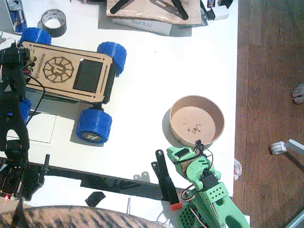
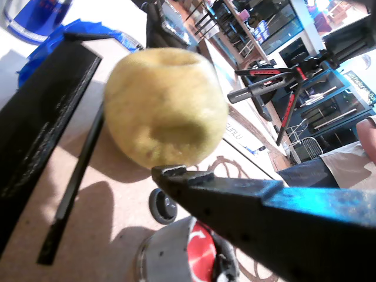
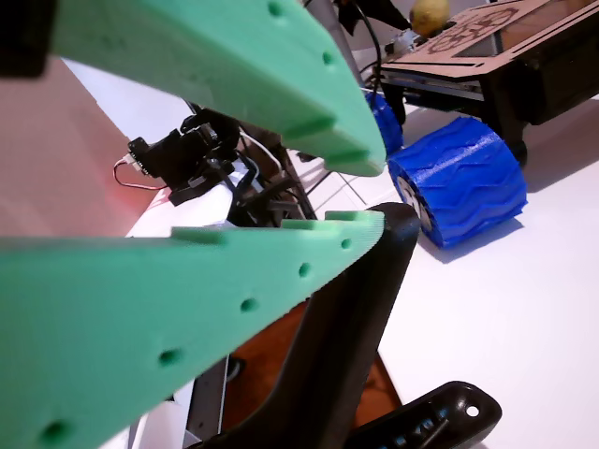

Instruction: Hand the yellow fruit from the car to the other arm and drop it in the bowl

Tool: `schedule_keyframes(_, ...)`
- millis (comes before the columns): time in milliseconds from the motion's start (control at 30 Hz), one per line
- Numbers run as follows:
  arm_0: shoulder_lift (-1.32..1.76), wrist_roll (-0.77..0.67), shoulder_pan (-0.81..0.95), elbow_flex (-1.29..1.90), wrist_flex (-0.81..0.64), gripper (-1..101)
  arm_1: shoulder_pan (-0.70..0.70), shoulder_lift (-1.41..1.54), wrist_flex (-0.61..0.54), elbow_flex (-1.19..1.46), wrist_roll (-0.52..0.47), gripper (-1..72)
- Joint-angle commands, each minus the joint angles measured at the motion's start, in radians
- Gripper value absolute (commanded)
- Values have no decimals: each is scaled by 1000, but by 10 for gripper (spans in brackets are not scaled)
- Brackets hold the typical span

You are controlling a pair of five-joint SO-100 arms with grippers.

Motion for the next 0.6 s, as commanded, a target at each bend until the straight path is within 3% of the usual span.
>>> schedule_keyframes(0,14,6,2,-46,-12,450,-11,6,6,-5,-14,0)
schedule_keyframes(567,-9,6,15,-46,-35,508,-11,6,6,-5,-15,0)
